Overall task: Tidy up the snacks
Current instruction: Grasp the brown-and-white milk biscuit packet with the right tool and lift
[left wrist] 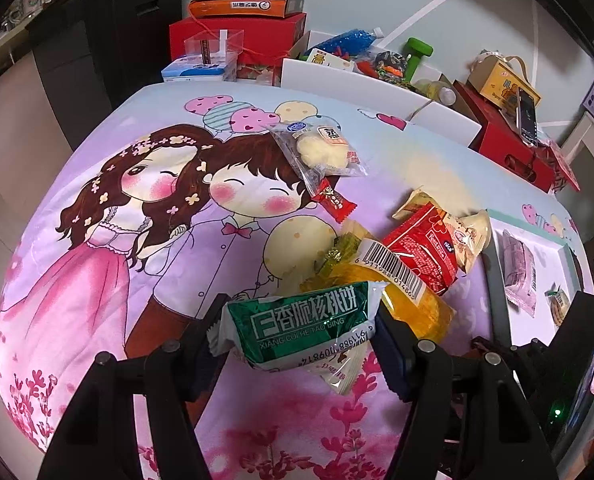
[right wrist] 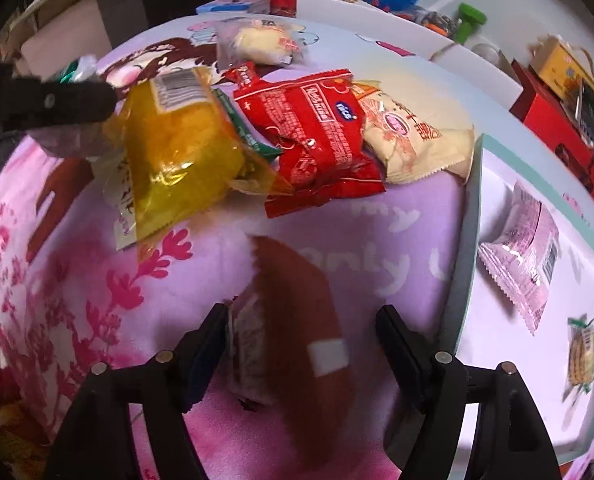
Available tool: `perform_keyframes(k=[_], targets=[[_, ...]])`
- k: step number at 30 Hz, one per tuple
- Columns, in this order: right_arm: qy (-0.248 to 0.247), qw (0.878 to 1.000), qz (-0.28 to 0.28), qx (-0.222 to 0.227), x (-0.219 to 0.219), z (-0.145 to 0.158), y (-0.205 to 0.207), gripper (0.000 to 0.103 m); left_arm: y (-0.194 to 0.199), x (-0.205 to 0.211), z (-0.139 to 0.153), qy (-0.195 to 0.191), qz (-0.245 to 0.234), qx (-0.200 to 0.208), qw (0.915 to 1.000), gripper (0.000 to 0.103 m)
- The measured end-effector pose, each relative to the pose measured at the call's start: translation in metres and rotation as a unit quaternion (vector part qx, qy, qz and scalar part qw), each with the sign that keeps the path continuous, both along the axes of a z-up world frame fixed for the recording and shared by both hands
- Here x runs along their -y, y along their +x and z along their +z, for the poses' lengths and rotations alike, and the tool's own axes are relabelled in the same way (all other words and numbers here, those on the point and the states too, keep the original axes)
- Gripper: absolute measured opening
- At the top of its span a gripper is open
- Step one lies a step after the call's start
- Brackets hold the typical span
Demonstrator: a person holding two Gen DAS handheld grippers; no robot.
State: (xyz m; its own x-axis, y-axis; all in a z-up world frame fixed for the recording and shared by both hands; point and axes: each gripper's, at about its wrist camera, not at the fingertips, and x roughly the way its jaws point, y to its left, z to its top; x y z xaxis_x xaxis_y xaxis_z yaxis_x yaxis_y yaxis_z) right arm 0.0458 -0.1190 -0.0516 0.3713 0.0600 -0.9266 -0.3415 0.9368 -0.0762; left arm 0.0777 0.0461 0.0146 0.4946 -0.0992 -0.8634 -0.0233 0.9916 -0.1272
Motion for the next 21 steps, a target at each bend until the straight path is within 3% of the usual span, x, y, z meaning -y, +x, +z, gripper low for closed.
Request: perform_keyframes(k=[16, 21], targets=[[-0.002, 1.000, -0.014, 0.014, 0.0024, 0.0017, -0.0009, 0.070, 0.0044, -0.0027, -0.0027, 0.001, 0.003, -0.005, 1.0000, 0.068], [0.000, 1.000, -0.022, 0.017, 0.0030, 0.0021, -0.0001, 0.069, 0.0056, 0.0007, 0.0004, 0.021, 0.002, 0.000, 0.9998, 0.068]])
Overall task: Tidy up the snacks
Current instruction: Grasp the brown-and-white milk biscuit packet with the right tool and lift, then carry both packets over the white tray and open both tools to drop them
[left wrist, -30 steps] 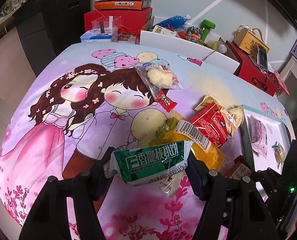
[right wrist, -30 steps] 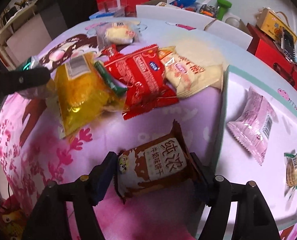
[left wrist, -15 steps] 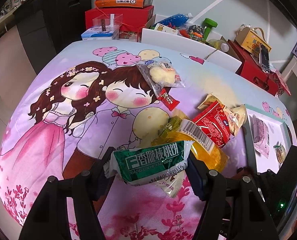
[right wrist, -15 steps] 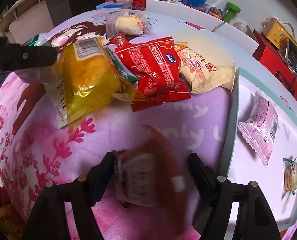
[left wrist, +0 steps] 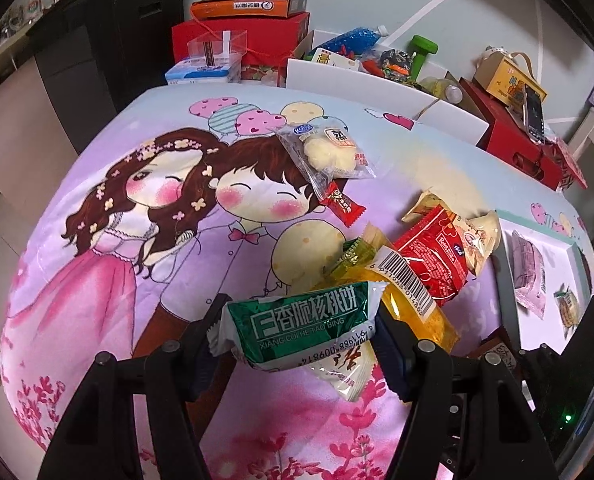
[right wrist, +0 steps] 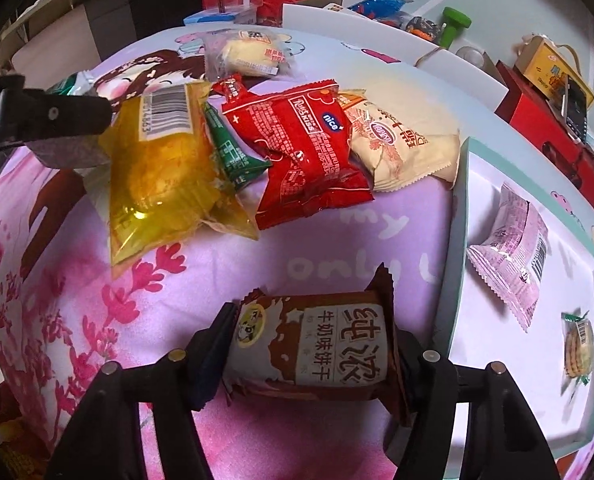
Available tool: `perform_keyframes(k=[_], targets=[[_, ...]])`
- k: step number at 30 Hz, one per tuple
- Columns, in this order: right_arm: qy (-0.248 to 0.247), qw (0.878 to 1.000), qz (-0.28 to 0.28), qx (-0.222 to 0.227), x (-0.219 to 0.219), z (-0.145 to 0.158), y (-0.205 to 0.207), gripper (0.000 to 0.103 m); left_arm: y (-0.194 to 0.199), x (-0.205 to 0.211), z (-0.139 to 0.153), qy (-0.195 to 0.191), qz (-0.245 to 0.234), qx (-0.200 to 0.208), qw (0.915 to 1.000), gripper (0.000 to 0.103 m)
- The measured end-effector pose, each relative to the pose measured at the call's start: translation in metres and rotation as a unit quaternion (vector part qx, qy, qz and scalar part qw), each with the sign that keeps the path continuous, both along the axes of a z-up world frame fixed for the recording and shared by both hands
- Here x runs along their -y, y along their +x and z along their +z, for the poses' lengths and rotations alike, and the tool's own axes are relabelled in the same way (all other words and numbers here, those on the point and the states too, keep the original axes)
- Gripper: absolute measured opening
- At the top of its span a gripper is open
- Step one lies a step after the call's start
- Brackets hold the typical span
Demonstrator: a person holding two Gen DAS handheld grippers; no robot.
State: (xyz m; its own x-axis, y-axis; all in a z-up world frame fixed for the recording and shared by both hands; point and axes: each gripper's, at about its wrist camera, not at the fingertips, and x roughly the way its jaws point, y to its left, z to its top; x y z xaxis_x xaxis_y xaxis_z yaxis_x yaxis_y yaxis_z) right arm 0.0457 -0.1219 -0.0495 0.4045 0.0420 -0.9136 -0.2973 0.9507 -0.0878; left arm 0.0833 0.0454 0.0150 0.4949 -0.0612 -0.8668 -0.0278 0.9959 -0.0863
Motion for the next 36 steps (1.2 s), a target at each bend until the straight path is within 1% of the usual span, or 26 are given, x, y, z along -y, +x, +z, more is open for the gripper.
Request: perform_keyframes(k=[8, 15, 21, 24, 31, 36], targets=[[0.003, 1.000, -0.018, 0.000, -0.002, -0.002, 0.002, 0.068, 0.003, 0.009, 0.006, 0.027, -0.009, 0.010, 0.9995, 0.068], [0.007, 0.999, -0.034, 0.002, -0.002, 0.001, 0.003, 0.066, 0.003, 0.012, 0.014, 0.025, -0.014, 0.023, 0.9993, 0.068], [0.014, 0.999, -0.032, 0.004, -0.002, 0.007, 0.002, 0.066, 0.003, 0.013, 0.018, 0.024, -0.013, 0.030, 0.9992, 0.068], [0.019, 0.999, -0.034, 0.008, 0.000, 0.013, 0.000, 0.065, 0.003, 0.014, 0.018, 0.027, -0.013, 0.032, 0.9990, 0.068], [0.036, 0.998, -0.041, 0.038, 0.010, 0.035, -0.006, 0.065, 0.002, 0.013, 0.020, 0.033, -0.009, 0.035, 0.9988, 0.068], [0.049, 0.996, -0.051, 0.056, 0.016, 0.049, -0.009, 0.065, -0.002, 0.007, 0.029, 0.031, -0.002, 0.054, 0.9981, 0.068]])
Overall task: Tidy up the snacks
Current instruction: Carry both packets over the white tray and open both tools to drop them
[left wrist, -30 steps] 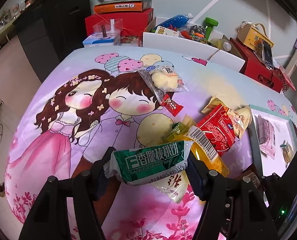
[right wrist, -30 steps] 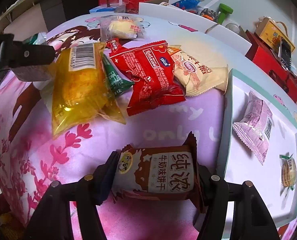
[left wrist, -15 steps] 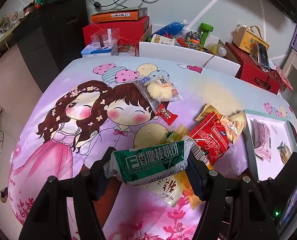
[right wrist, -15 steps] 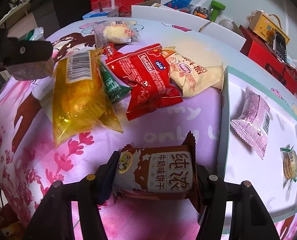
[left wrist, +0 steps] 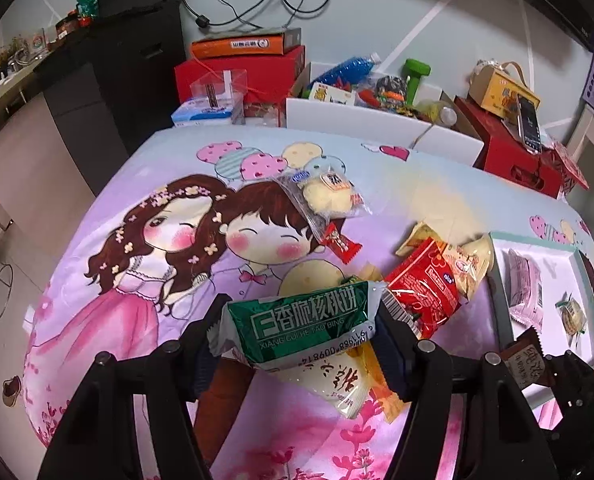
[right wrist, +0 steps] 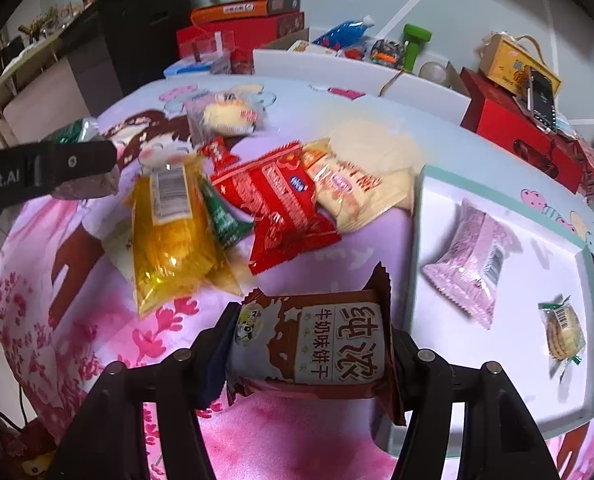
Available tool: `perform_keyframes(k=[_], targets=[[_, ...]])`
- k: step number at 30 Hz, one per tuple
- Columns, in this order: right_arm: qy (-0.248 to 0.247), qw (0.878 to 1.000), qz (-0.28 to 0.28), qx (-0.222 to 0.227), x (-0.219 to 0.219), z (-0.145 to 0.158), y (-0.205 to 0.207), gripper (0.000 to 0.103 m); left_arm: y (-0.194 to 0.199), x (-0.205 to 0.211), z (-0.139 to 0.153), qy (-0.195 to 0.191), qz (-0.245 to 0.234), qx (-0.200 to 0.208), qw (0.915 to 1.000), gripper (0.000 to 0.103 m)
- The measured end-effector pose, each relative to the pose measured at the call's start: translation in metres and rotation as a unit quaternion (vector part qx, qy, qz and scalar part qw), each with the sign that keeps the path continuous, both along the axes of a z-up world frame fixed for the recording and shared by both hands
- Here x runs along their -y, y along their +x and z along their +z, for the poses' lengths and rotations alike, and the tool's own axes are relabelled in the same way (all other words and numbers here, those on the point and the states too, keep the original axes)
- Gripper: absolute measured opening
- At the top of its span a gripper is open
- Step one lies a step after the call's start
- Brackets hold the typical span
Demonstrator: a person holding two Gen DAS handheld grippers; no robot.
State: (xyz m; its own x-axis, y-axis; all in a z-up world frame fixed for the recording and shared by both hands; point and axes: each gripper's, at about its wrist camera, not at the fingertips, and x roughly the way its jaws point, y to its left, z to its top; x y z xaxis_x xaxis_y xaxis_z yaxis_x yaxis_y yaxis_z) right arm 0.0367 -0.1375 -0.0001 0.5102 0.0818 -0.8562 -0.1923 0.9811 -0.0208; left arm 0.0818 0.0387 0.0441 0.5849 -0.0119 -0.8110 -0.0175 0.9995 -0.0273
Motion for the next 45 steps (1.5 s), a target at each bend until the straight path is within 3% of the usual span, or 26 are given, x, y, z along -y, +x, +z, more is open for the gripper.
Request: perform_keyframes(k=[13, 21, 30, 34, 45], targets=[[0.030, 0.999, -0.021, 0.035, 0.023, 0.023, -0.003, 0.065, -0.007, 0.007, 0.019, -0.002, -0.008, 0.033, 0.9994, 0.068], [0.033, 0.993, -0.102, 0.054, 0.079, 0.037, -0.005, 0.065, -0.013, 0.049, 0.027, -0.002, -0.058, 0.054, 0.9969, 0.068], [0.040, 0.976, -0.201, 0.081, 0.154, 0.055, -0.016, 0.065, -0.024, 0.111, 0.027, -0.003, -0.140, 0.059, 0.9884, 0.068], [0.041, 0.965, -0.243, 0.088, 0.187, 0.059, -0.023, 0.065, -0.031, 0.142, 0.026, -0.014, -0.183, 0.059, 0.9813, 0.068], [0.048, 0.933, -0.344, 0.093, 0.261, 0.060, -0.048, 0.065, -0.049, 0.215, 0.005, 0.007, -0.275, 0.030, 0.9610, 0.068]])
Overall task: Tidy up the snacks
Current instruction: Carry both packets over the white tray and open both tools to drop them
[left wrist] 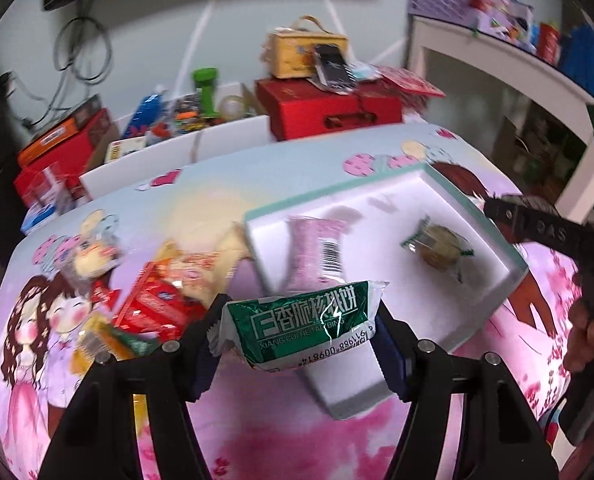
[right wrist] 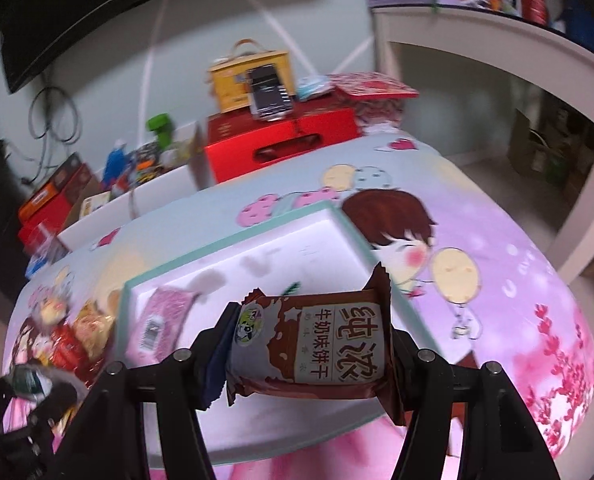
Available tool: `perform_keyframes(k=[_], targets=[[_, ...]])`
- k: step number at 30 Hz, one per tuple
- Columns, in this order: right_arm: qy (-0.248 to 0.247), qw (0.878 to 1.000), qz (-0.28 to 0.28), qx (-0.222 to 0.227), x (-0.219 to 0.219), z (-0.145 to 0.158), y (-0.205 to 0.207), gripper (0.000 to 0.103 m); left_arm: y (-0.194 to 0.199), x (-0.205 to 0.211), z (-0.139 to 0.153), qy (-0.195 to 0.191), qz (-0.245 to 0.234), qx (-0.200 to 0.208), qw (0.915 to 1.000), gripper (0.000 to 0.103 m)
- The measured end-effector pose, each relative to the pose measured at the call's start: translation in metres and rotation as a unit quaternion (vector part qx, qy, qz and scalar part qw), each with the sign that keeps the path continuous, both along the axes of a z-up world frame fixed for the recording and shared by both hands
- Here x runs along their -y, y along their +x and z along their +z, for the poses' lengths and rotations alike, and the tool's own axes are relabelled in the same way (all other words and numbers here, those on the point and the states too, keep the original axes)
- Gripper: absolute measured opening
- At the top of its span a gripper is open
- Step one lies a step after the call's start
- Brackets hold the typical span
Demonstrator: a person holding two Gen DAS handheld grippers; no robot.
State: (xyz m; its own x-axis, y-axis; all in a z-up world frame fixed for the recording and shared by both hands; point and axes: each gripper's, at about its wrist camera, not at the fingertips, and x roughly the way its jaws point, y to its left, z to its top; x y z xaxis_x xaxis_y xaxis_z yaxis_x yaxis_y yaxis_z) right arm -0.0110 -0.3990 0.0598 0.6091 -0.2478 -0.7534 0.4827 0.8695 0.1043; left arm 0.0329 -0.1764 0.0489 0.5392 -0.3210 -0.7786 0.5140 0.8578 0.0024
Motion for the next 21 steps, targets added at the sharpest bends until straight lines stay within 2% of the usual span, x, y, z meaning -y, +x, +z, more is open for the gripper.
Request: perform_keyframes(k=[12, 17, 21], targets=[[0.008, 0.999, -0.030, -0.042, 0.027, -0.027, 0.006, 0.065, -0.007, 0.066, -0.015, 0.025, -0.076, -0.010, 0.9967, 0.068], [0.005, 0.998, -0.029, -0.055, 0.027, -0.034, 0.010, 0.065, -0.008, 0.077, -0.024, 0.028, -0.094, -0.009, 0.9952, 0.068], [0.006, 0.998, -0.028, -0.062, 0.026, -0.037, 0.011, 0.065, -0.005, 0.078, -0.029, 0.029, -0.090, -0.019, 0.9953, 0.069]])
